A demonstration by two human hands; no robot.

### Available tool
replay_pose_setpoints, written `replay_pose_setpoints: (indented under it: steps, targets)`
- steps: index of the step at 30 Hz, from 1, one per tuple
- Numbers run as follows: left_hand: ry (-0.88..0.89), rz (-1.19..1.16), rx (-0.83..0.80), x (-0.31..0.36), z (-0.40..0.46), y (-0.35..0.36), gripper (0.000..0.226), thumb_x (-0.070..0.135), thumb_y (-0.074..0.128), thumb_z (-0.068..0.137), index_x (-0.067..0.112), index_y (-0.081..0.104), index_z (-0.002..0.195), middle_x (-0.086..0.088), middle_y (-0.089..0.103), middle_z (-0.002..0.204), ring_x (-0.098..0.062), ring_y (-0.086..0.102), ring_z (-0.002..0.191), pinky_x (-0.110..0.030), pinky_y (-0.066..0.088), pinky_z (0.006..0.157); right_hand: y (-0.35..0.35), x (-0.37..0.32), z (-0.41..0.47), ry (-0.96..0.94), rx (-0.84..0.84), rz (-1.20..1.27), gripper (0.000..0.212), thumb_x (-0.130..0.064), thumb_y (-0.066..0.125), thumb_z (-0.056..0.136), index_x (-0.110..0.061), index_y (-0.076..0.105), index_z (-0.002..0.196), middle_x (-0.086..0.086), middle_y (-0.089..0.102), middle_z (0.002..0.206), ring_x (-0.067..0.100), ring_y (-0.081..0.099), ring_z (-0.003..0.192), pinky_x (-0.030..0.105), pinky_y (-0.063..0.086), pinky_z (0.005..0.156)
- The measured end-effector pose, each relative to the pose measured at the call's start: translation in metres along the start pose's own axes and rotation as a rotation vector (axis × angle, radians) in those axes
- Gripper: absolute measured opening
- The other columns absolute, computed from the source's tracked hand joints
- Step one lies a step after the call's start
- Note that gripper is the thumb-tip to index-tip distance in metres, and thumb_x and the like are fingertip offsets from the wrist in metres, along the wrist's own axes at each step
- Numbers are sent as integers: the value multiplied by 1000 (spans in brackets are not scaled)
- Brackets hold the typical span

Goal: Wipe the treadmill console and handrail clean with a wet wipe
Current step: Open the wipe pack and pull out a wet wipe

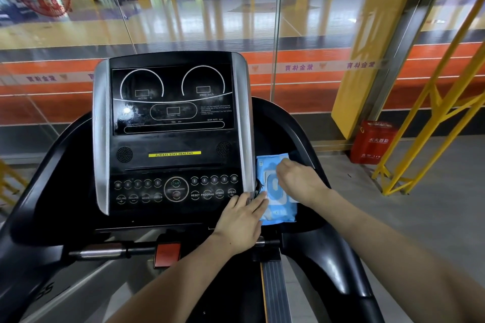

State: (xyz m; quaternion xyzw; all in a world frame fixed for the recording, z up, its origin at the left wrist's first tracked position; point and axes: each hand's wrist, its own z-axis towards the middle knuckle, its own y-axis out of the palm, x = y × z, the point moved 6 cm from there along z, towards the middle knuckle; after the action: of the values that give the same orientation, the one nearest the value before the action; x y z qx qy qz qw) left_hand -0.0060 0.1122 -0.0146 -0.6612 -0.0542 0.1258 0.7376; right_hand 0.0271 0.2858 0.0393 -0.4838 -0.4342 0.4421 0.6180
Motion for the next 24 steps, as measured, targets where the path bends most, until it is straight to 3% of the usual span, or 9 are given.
replay_pose_setpoints:
  steps: [2,6,9,13,17,19,24]
  targets:
    - [-4,2,12,0,1,-2,57,37,48,94,18,51,147,3,44,160,-28,51,127,-40,46,103,-4,8,9,18,19,-2,11,-6,53,96,-7,59,106,7,59,107,25,65,86,33,50,64]
    - [16,5,52,-2,9,-11,48,31,55,92,18,60,139,5,52,152,-28,54,122,-39,47,100,-7,15,13,101,61,178,10,-6,53,99,-7,62,99,5,58,104,26,64,82,32,44,62]
    - [17,20,47,-8,19,-17,56,30,55,92,15,53,146,0,45,160,-32,48,129,-43,43,111,-6,19,11,150,85,319,14,-13,53,102,-7,63,94,3,57,100,26,62,79,31,40,61]
    - [63,130,-21,-11,34,-20,69,33,46,97,13,29,162,-2,22,172,-40,18,154,-55,9,127,-3,23,9,211,99,435,16,-16,53,103,-9,65,94,3,59,99,27,62,80,44,54,69]
    - [75,249,-82,-16,43,-19,72,35,38,101,15,12,166,-1,8,175,-40,-20,158,-61,-21,122,-7,22,5,212,157,484,13,-20,61,101,-10,68,104,0,59,103,24,64,86,44,55,75]
    - [72,275,-95,-17,43,-19,72,36,36,102,16,11,166,-2,5,176,-39,-25,157,-61,-28,119,-11,17,-3,178,212,482,17,-21,66,99,-8,69,110,2,60,108,21,63,91,39,56,76]
    - [78,308,-112,-16,43,-19,73,36,35,104,14,5,166,-2,1,176,-38,-30,154,-61,-28,118,-15,0,-27,75,327,376,9,-17,70,95,-8,74,96,2,60,95,18,61,91,33,57,63]
